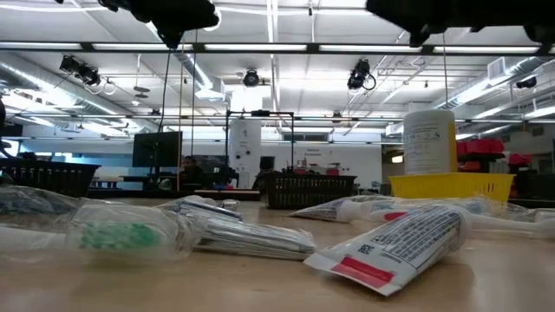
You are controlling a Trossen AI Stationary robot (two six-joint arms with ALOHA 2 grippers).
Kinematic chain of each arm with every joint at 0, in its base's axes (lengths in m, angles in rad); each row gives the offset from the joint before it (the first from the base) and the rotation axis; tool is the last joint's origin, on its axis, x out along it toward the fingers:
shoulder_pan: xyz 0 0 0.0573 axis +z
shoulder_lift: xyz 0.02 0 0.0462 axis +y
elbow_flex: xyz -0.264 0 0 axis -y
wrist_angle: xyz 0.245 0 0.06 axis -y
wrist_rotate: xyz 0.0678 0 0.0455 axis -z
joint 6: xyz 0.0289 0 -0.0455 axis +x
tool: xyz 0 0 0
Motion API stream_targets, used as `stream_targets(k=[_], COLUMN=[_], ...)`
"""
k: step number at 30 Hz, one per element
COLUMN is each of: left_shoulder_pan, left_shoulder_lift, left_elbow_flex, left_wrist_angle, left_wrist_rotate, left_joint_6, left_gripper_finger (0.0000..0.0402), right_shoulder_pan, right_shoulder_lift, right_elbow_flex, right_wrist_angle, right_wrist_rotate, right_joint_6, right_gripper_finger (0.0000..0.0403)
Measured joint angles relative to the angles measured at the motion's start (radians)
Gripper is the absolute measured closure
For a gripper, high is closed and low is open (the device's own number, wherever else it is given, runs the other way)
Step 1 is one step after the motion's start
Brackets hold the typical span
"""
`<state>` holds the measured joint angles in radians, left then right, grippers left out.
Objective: Pick & Place Travel size toiletries
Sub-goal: Put the white toothpaste into the bottom black basket
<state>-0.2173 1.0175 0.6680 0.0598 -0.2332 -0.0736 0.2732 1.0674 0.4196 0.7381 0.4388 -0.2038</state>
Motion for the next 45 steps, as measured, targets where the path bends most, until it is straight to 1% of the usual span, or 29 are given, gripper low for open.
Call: stream_targets(k=[2, 4, 6, 10, 13, 17, 20, 23, 26, 27, 31, 37, 41, 45], left_shoulder_pan=[-0.007, -0.011, -0.013, -0.014, -0.026, -0.049, -0.064, -0.066, -0.063, -0.062, -0.063, -0.062, -0.062, -0.063], left_shoulder_lift=[0.04, 0.083, 0.124, 0.21, 0.283, 0.398, 0.474, 0.531, 0.582, 0.596, 0.656, 0.723, 0.74, 0.739], left_elbow_flex=[0.001, 0.001, 0.002, 0.002, 0.002, 0.009, 0.046, 0.103, 0.167, 0.184, 0.23, 0.257, 0.257, 0.257], left_wrist_angle=[-0.004, -0.002, 0.0, 0.008, 0.013, 0.012, -0.013, -0.101, -0.212, -0.238, -0.255, -0.276, -0.317, -0.339], left_wrist_rotate=[0.014, 0.018, 0.029, 0.114, 0.126, 0.135, 0.157, 0.168, 0.227, 0.233, 0.234, 0.213, 0.193, 0.181], left_joint_6=[-0.001, -0.002, -0.022, -0.055, -0.062, -0.065, -0.064, -0.064, -0.084, -0.082, -0.02, 0.007, 0.005, 0.033], left_gripper_finger=[0.027, 0.0259, 0.0247, 0.0231, 0.0228, 0.023, 0.0231, 0.0228, 0.0218, 0.0214, 0.0201, 0.0193, 0.0194, 0.0205], right_shoulder_pan=[-0.014, -0.033, -0.051, -0.072, -0.078, -0.085, -0.087, -0.086, -0.086, -0.086, -0.086, -0.086, -0.086, -0.086], right_shoulder_lift=[0.062, 0.122, 0.174, 0.257, 0.299, 0.352, 0.389, 0.424, 0.445, 0.449, 0.453, 0.453, 0.453, 0.453], right_elbow_flex=[0.022, 0.04, 0.063, 0.083, 0.084, 0.084, 0.085, 0.084, 0.084, 0.084, 0.084, 0.084, 0.084, 0.084], right_wrist_angle=[-0.007, -0.016, -0.02, -0.051, -0.05, -0.054, -0.051, -0.055, -0.054, -0.053, -0.053, -0.077, -0.085, -0.09], right_wrist_rotate=[-0.006, -0.046, -0.104, -0.189, -0.233, -0.241, -0.24, -0.241, -0.241, -0.241, -0.241, -0.241, -0.241, -0.241], right_joint_6=[0.019, 0.045, 0.084, 0.18, 0.25, 0.285, 0.301, 0.332, 0.347, 0.345, 0.337, 0.338, 0.338, 0.338], right_gripper_finger=[0.0384, 0.0371, 0.0353, 0.0312, 0.0283, 0.0247, 0.0221, 0.0199, 0.018, 0.0174, 0.0153, 0.0131, 0.0128, 0.0138])
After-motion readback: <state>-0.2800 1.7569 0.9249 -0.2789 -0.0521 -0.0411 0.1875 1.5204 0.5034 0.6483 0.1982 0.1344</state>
